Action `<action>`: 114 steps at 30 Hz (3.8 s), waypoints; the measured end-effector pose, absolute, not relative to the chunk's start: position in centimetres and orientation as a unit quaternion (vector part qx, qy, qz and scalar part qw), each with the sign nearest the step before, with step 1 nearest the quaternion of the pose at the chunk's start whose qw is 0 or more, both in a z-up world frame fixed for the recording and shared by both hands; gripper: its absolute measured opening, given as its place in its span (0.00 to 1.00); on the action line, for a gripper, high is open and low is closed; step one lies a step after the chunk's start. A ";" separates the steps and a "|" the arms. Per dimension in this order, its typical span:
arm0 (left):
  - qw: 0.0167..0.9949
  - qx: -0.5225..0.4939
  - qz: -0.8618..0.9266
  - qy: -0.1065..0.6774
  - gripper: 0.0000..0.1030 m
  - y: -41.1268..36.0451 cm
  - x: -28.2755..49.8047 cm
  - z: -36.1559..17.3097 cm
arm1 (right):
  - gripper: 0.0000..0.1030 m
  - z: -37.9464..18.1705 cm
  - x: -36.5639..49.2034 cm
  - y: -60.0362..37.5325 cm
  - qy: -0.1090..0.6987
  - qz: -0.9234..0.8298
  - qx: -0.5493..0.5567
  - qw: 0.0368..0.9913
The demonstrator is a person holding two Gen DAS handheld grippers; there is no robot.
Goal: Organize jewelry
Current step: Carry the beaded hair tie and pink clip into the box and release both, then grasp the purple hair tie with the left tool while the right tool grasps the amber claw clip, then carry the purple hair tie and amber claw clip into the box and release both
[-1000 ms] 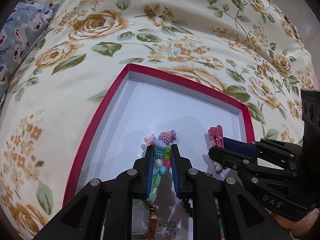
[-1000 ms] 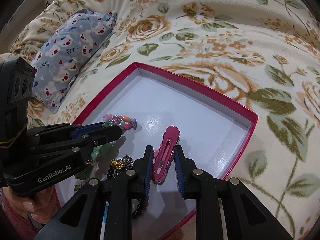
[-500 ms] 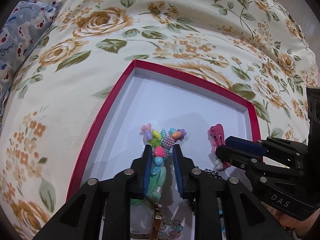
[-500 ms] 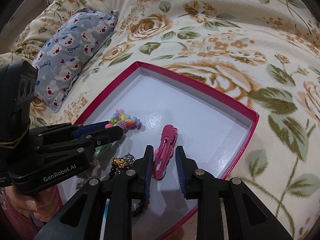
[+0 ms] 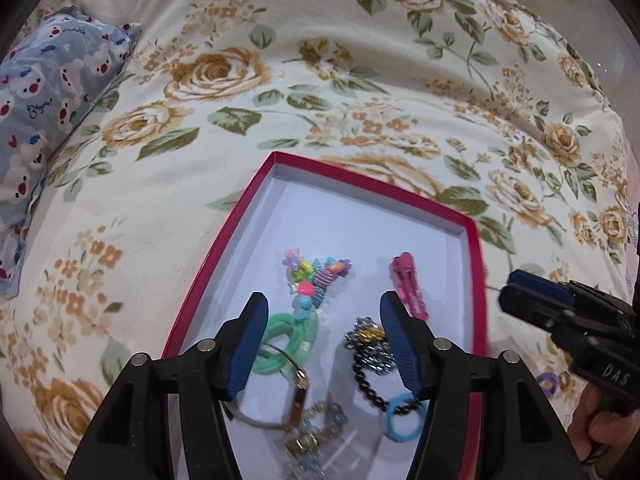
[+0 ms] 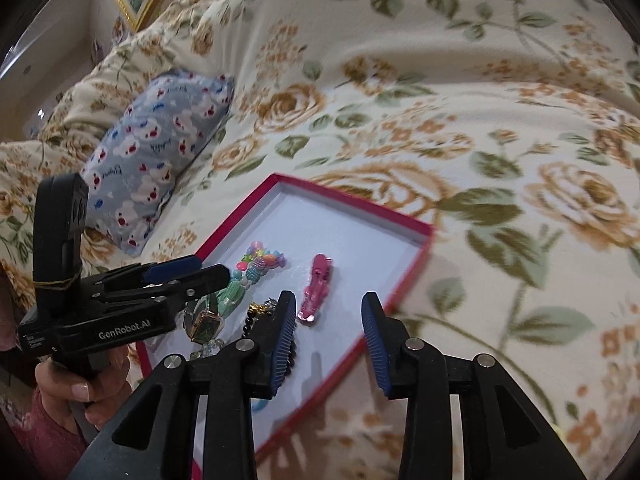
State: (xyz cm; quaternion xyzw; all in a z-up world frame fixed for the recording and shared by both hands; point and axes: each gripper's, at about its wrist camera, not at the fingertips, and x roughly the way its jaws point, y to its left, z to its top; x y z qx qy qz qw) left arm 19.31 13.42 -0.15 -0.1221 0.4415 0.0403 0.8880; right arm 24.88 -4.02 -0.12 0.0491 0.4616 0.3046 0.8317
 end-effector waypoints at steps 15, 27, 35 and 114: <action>0.888 -0.154 0.004 0.432 0.65 10.4 14.7 1.8 | 0.50 1.4 20.5 -14.0 0.451 0.232 0.088 0.857; 0.885 -0.130 -0.034 0.447 0.67 6.5 13.5 2.3 | 0.53 -0.3 16.2 -22.4 0.458 0.156 0.134 0.865; 0.877 -0.109 -0.057 0.464 0.68 3.5 13.5 1.7 | 0.53 -0.9 14.6 -23.9 0.457 0.146 0.144 0.866; 0.889 -0.170 -0.030 0.425 0.06 11.2 6.7 1.9 | 0.42 0.4 15.6 -9.4 0.449 0.306 0.068 0.837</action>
